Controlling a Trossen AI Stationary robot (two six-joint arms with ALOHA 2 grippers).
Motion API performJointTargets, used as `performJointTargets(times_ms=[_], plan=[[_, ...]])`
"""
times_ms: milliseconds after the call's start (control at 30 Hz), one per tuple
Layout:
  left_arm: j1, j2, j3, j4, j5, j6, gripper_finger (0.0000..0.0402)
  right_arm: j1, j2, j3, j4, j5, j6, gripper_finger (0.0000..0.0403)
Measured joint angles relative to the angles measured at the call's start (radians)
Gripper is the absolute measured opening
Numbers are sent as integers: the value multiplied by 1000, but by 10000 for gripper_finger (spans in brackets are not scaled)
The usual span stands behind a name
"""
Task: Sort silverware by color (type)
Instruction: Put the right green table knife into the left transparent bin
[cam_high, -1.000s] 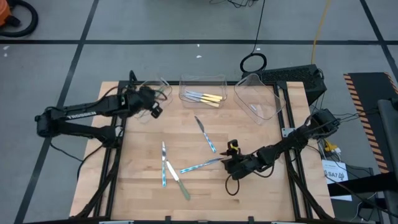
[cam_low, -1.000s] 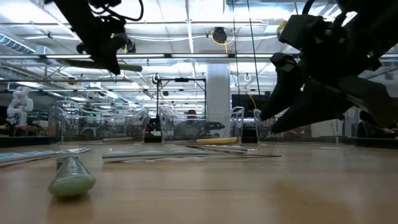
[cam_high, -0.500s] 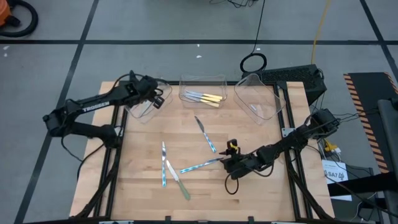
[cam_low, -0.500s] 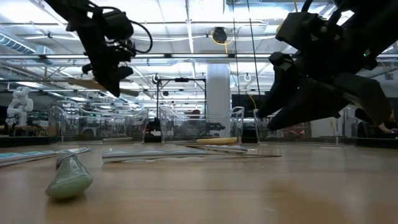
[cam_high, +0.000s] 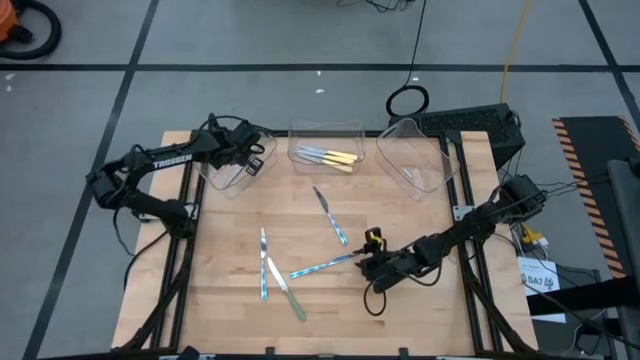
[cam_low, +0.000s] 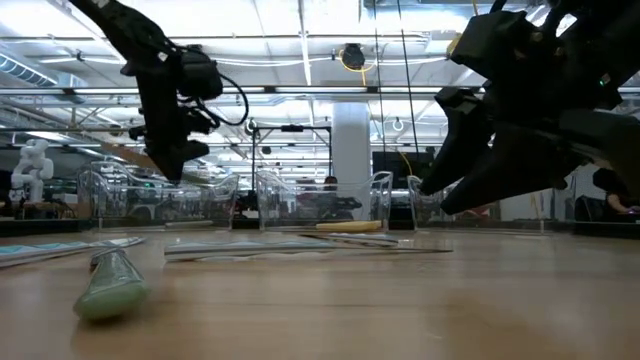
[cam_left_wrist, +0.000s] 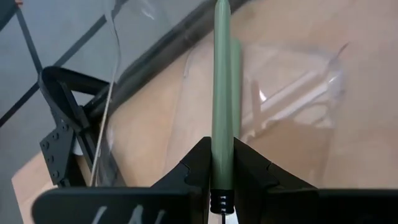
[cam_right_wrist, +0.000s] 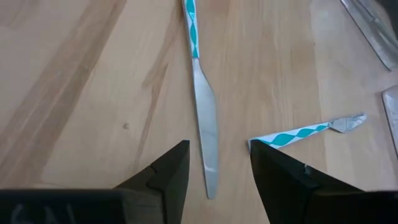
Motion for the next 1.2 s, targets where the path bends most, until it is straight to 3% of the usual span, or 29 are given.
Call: performJointTargets(times_ms=[333,1200], plan=[[22,98,0,0,0,18,47,-1,0,0,0,1,0,162],[26,99,1,-6,44,4,47,-1,0,0,0,2,0,162]])
